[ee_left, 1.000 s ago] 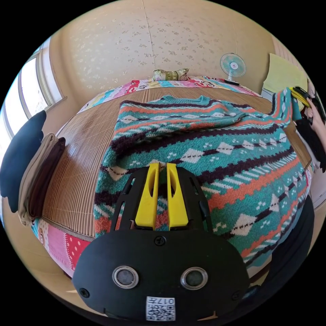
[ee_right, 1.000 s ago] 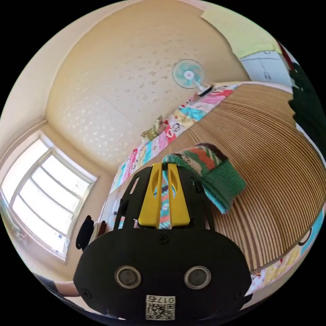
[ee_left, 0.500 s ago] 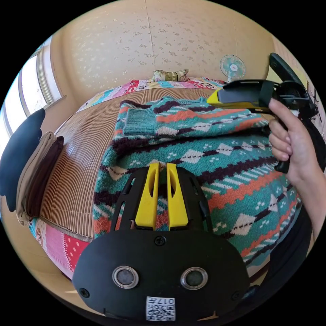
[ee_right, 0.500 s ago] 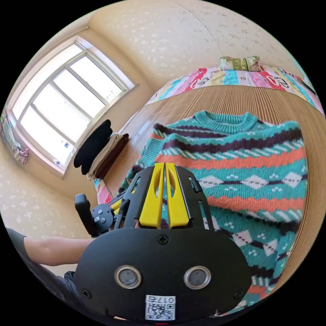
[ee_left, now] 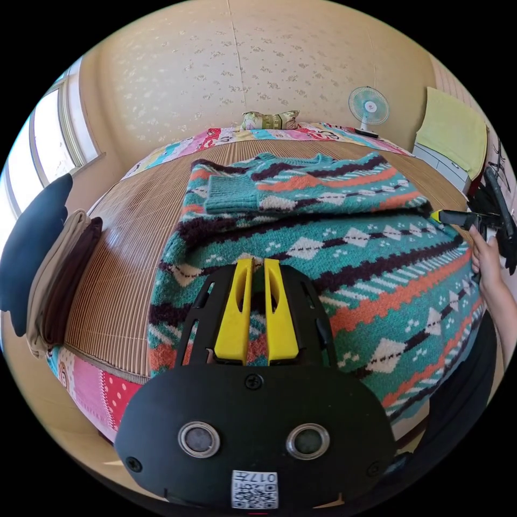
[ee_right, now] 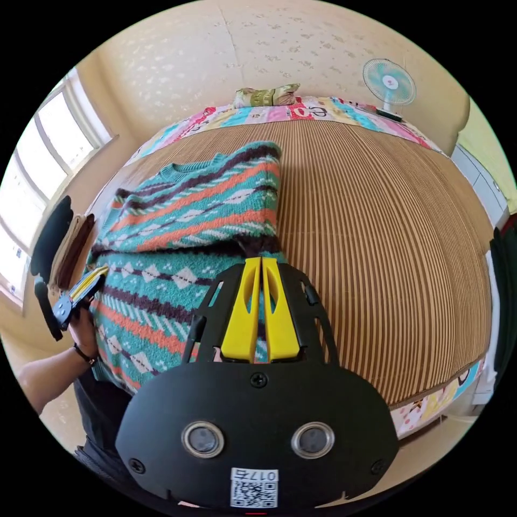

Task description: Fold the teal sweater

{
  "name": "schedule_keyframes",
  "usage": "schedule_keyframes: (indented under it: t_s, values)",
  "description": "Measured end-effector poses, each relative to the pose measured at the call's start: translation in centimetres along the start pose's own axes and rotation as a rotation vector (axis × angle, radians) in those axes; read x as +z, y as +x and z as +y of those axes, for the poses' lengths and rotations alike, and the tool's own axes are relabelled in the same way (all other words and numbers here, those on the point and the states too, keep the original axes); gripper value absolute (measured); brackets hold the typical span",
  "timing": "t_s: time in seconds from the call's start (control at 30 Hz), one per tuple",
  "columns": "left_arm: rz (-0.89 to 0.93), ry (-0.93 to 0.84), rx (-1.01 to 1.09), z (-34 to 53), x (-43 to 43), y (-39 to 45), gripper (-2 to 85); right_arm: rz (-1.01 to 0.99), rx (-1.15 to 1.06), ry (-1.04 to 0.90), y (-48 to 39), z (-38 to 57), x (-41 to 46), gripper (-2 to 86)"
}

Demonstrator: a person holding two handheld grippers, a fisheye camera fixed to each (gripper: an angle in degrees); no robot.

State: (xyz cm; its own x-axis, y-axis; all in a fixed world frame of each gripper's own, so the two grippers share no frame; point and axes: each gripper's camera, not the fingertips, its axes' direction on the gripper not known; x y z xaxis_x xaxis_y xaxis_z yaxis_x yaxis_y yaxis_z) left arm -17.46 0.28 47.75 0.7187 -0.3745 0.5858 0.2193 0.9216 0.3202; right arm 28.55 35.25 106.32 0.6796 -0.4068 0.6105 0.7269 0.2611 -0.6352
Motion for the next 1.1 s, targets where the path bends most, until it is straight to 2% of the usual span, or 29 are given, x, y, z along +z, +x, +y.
schedule_keyframes:
  t_s: [0.1,0.3,0.4,0.5,0.6,0.73,0.83,0.9,0.97,1.1]
  values:
    - [0.010,0.000,-0.005,-0.5,-0.2,-0.2,4.7,0.014,0.084,0.018,-1.2,0.5,0.3,0.4]
    - [0.038,-0.014,-0.024,-2.1,-1.0,-0.8,4.0,0.056,0.003,-0.012,-8.0,5.3,1.2,0.4]
    - [0.127,-0.019,-0.014,-2.5,-2.4,-1.4,0.3,0.031,0.032,0.068,-8.6,8.9,1.3,0.4]
    - [0.136,-0.081,-0.113,-1.8,-4.6,-2.4,-0.7,0.053,0.002,0.082,-9.7,10.6,1.4,0.4]
    - [0.126,-0.103,-0.219,-1.2,-6.3,-3.4,-0.9,0.121,-0.006,-0.009,-11.3,8.9,2.2,0.4]
    - [0.177,-0.310,-0.172,-6.2,-3.5,-4.5,-1.0,0.174,-0.044,-0.122,-12.5,5.2,4.1,0.4]
    - [0.186,-0.443,-0.066,-11.4,-0.7,-4.7,-1.0,0.186,-0.052,-0.116,-12.7,3.2,5.4,0.4]
    - [0.157,-0.442,-0.006,-13.9,0.9,-4.5,-1.0,0.175,-0.046,-0.100,-12.4,2.2,6.2,0.4]
    - [0.106,-0.362,0.030,-15.9,2.2,-4.2,-1.0,0.130,-0.018,-0.090,-11.5,1.0,6.7,0.4]
    - [0.169,-0.293,-0.132,-16.8,2.7,-6.5,-1.0,-0.048,0.081,0.026,-8.2,1.3,6.2,0.4]
